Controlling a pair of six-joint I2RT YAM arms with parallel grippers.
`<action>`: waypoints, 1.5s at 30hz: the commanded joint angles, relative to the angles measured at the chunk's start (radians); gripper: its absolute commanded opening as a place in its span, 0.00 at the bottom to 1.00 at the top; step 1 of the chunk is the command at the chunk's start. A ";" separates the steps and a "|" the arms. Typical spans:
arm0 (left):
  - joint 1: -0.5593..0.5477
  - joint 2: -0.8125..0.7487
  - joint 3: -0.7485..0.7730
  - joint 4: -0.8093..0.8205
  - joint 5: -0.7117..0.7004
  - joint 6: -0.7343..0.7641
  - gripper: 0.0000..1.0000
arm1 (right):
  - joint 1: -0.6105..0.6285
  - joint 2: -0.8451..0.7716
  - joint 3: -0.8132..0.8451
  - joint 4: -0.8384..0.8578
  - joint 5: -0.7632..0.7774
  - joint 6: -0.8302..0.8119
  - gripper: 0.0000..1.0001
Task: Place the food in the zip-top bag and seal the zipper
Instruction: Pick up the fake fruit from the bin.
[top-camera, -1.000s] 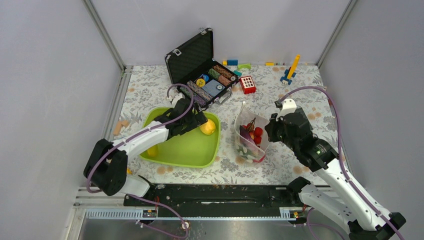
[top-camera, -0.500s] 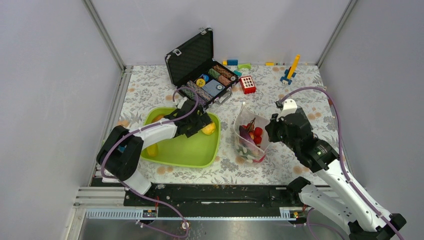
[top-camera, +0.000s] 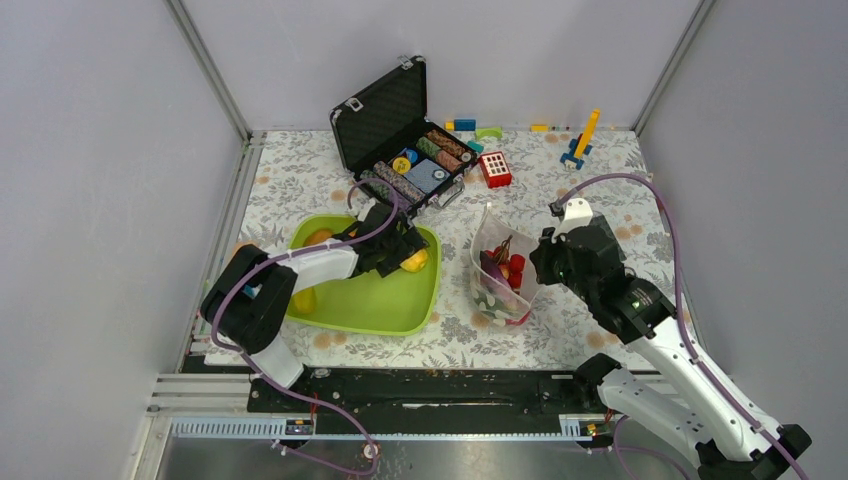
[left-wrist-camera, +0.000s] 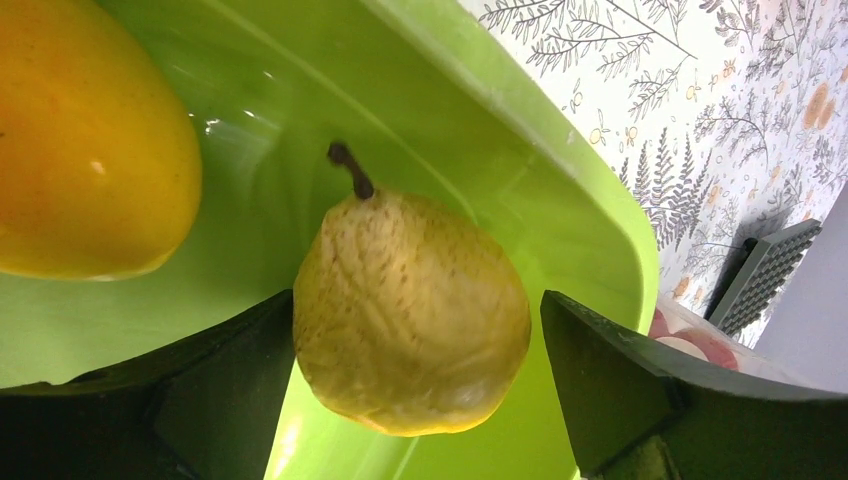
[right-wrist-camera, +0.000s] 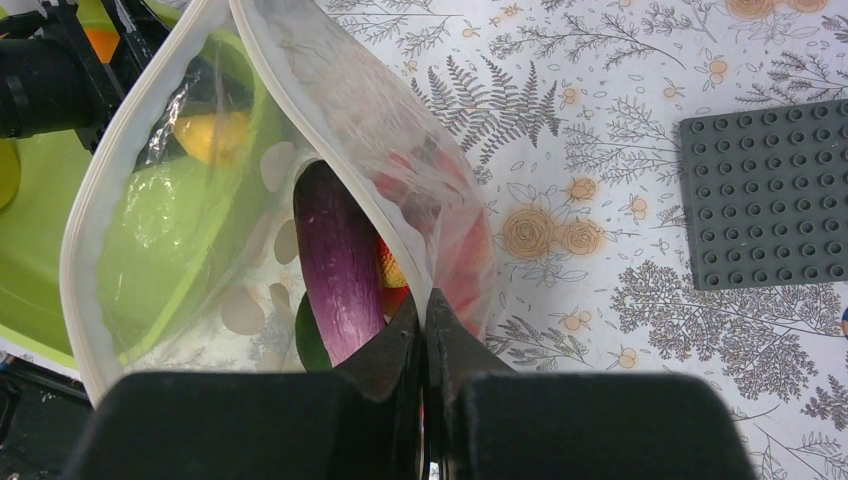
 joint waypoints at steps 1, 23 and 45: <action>-0.005 0.028 0.002 0.046 0.019 -0.017 0.88 | -0.003 0.008 0.012 0.034 0.030 -0.005 0.04; -0.018 -0.056 -0.035 0.051 -0.008 -0.002 0.31 | -0.004 0.006 0.006 0.033 0.043 -0.004 0.04; -0.020 -0.429 -0.184 -0.076 -0.149 0.121 0.11 | -0.003 0.008 0.008 0.034 0.031 0.002 0.04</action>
